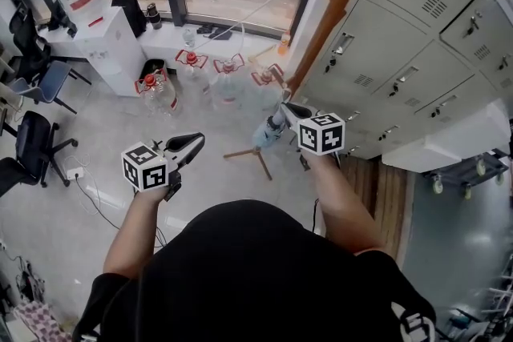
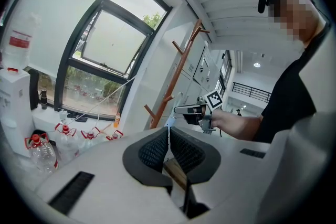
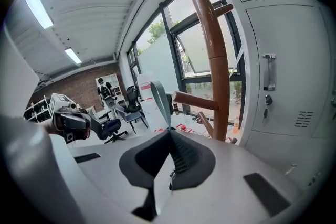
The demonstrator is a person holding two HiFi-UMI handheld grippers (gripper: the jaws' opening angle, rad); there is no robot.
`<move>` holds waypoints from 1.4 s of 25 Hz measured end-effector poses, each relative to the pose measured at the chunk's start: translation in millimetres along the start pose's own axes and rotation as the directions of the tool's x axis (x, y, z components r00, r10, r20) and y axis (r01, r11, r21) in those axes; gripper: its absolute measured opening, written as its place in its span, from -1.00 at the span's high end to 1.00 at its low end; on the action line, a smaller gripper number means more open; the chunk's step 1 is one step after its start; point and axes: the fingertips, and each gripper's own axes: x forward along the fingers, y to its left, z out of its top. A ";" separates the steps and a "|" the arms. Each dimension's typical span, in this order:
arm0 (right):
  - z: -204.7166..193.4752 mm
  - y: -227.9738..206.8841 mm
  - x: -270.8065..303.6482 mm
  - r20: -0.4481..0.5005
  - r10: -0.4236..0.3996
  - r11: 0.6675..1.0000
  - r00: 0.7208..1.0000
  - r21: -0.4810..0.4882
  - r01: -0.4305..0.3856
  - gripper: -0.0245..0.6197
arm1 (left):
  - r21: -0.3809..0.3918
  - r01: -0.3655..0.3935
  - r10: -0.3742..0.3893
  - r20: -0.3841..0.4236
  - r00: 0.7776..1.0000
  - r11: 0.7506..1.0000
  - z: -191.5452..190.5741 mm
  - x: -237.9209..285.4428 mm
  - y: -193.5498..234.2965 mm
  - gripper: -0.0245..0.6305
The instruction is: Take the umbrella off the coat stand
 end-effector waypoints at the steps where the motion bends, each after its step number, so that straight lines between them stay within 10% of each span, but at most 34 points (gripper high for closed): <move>1: -1.0 1.8 -1.4 0.000 -0.002 1.000 1.000 0.001 0.002 0.88 | 0.001 0.003 -0.003 -0.001 1.000 1.000 -0.4 -1.3 -1.1 0.84; 35: -29.8 23.9 -73.8 0.053 -0.117 0.990 0.992 0.082 0.112 0.88 | 0.058 0.075 -0.075 -0.013 0.997 0.995 0.7 -34.1 -25.7 0.84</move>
